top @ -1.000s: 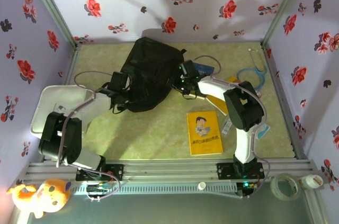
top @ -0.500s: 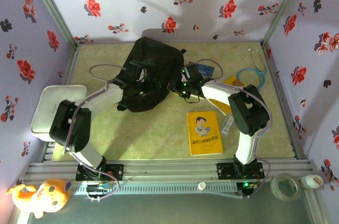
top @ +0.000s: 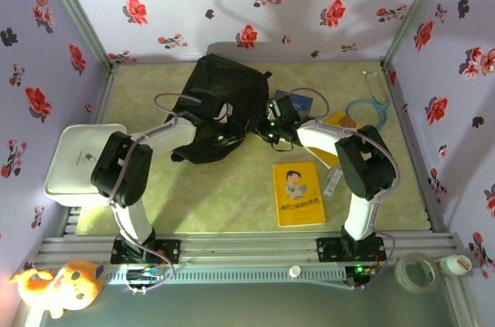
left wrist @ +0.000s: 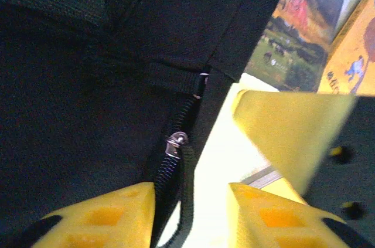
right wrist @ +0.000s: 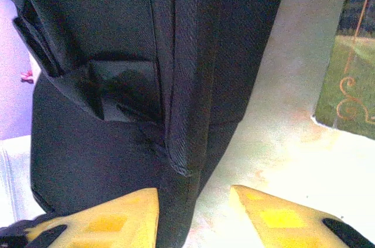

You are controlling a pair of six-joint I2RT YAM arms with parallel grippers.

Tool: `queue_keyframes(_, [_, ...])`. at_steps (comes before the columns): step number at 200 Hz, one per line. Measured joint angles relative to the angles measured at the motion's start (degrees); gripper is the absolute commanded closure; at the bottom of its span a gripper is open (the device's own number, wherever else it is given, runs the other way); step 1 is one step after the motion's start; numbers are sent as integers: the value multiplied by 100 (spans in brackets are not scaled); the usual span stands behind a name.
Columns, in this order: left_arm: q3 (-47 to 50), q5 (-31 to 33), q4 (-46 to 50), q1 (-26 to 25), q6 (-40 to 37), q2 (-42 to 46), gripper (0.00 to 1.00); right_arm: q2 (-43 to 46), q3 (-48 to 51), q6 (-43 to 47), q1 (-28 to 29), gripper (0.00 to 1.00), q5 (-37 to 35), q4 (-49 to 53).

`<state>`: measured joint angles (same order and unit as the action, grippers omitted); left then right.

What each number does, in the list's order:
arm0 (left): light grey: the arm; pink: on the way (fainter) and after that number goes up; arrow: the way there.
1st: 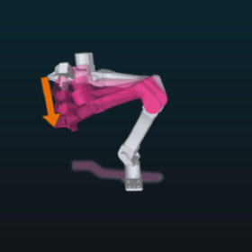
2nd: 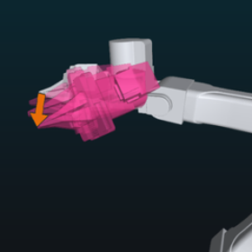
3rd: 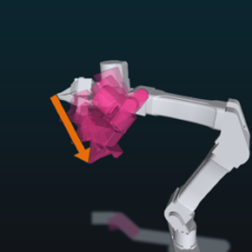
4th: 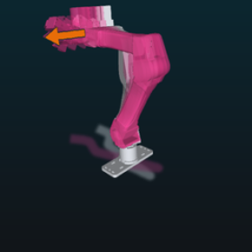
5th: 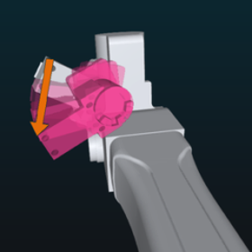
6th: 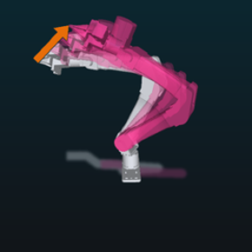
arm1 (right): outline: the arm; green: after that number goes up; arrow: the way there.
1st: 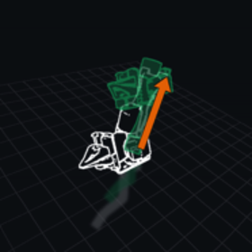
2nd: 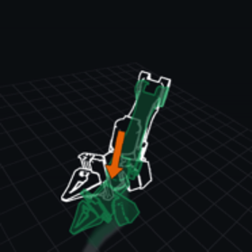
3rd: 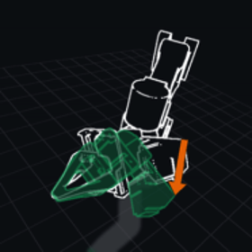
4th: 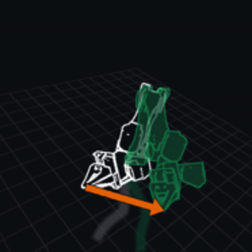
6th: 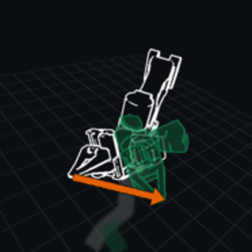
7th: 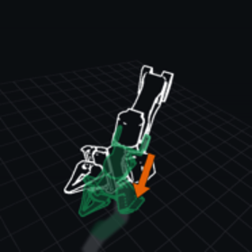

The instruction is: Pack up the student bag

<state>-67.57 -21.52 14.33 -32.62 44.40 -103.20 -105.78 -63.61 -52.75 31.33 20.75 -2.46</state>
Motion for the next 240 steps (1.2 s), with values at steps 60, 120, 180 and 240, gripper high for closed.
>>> queue_keyframes(60, [-254, 4, 334, 0, -284, -216, 84, 0, 0, -90, -33, 64, -22, -96])
queue_keyframes(120, [-256, 2, 444, 72, -415, -83, 85, -79, -234, -83, -33, 64, -15, -26])
queue_keyframes(180, [-254, -46, 437, 170, -411, -22, 99, -304, -398, -81, -33, 64, 0, 33])
queue_keyframes(240, [-46, -63, 452, 361, -457, 96, 100, -636, -769, 46, -31, 81, -55, 428])
